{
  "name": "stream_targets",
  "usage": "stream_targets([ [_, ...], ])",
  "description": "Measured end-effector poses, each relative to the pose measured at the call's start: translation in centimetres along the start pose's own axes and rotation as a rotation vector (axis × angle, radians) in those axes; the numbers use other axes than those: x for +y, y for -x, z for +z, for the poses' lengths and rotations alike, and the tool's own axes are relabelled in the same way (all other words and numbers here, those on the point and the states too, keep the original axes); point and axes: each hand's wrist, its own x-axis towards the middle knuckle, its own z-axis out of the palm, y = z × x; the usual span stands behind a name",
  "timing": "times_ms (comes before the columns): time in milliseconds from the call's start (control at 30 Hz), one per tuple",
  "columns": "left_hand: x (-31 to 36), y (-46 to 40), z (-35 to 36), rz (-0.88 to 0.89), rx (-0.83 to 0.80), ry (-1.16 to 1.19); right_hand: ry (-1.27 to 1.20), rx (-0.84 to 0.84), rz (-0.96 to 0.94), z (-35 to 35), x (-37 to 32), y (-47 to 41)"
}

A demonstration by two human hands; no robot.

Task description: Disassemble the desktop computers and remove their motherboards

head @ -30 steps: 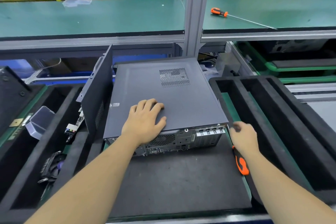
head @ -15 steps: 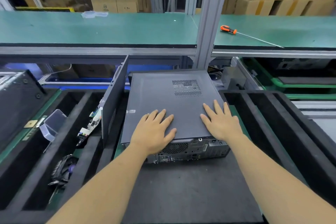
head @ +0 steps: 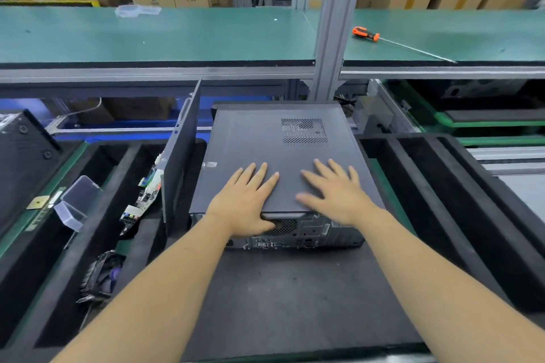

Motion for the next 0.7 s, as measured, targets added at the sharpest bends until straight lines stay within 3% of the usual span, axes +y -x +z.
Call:
stream_targets([
  [100, 0.0, -0.1, 0.3, 0.008, 0.015, 0.001, 0.128, -0.197, -0.114, 0.2, -0.9, -0.1],
  [200, -0.1, -0.3, 0.6, 0.020, 0.020, 0.001, 0.295, -0.104, -0.149, 1.0, -0.6, 0.0],
  [567, -0.1, 0.0, -0.7, 0.003, 0.010, 0.116, 0.237, -0.004, -0.177, 1.0, -0.1, 0.7],
  [700, -1.2, 1.4, -0.2, 0.007, 0.008, 0.011, 0.258, 0.050, -0.203, 1.6, 0.5, 0.9],
])
